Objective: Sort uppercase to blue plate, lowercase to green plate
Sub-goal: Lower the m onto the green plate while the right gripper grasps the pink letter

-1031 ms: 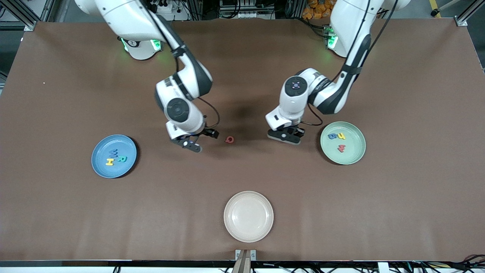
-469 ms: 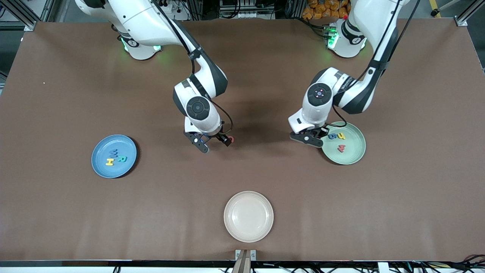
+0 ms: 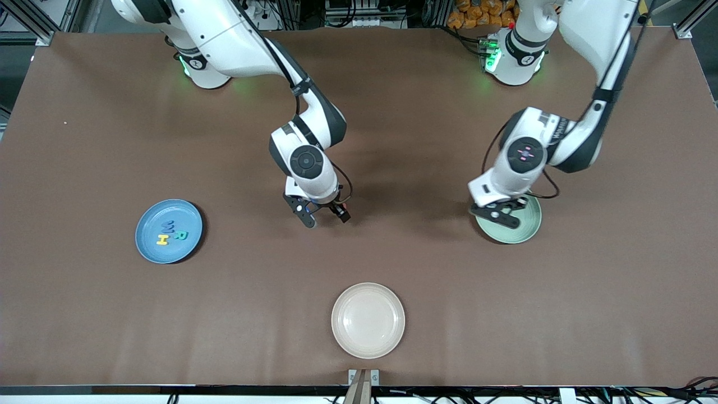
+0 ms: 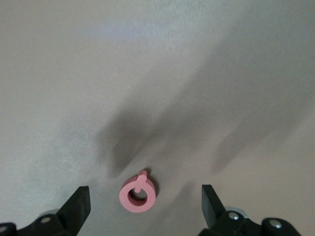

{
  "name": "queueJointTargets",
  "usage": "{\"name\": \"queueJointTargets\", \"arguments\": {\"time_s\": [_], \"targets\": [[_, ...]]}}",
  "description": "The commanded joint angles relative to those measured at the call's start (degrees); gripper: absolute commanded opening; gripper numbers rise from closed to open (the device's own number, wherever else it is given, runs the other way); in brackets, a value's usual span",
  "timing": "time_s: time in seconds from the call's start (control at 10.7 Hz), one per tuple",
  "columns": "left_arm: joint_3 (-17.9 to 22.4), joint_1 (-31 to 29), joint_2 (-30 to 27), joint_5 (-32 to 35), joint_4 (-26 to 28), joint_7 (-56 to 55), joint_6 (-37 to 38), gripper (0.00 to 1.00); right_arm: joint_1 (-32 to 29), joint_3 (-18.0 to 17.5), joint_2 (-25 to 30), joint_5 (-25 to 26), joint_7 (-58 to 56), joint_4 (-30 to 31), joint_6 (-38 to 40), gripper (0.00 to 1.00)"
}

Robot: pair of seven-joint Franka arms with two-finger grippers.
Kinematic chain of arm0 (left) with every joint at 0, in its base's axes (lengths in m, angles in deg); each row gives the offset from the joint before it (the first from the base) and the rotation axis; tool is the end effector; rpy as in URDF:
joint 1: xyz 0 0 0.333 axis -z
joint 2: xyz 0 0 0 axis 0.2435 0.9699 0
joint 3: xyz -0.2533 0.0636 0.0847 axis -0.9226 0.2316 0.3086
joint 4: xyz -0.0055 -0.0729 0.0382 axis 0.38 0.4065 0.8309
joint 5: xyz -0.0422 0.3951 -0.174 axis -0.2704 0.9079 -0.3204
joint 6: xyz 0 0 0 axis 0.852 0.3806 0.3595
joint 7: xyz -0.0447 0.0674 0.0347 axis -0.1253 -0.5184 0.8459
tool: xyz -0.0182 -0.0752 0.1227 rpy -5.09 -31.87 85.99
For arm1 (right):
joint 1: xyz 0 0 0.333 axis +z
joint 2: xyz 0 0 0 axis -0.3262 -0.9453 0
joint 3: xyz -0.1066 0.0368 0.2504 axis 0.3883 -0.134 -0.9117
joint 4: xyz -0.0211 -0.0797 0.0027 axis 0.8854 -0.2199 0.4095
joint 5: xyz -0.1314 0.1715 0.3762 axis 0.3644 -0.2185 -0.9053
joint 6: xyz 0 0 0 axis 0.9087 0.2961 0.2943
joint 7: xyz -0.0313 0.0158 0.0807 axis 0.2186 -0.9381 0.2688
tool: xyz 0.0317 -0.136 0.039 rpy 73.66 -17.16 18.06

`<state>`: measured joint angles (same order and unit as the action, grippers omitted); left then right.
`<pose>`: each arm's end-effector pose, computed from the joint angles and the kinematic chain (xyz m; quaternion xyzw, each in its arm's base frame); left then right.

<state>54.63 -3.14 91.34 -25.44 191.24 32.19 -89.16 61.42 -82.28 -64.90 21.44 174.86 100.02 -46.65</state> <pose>0.5431 -0.1616 0.1278 -0.9725 0.2155 0.0524 0.0710 0.5242 0.4385 0.0946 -0.9003 0.4334 0.0399 0.0092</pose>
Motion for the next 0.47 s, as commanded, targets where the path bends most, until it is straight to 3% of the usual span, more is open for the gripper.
{"name": "queueJointTargets", "arguments": {"time_s": [0.0,0.38], "targets": [[-0.5,-3.4,0.2,-2.1,1.7,3.7,0.2,0.41,2.1,1.1,-2.2,0.5,3.1,-1.5,-1.4,1.00],[-0.3,-5.7,1.4,-2.0,1.8,5.8,0.2,0.46,2.8,1.4,-2.9,1.9,4.9,-1.5,-1.9,1.00]]}}
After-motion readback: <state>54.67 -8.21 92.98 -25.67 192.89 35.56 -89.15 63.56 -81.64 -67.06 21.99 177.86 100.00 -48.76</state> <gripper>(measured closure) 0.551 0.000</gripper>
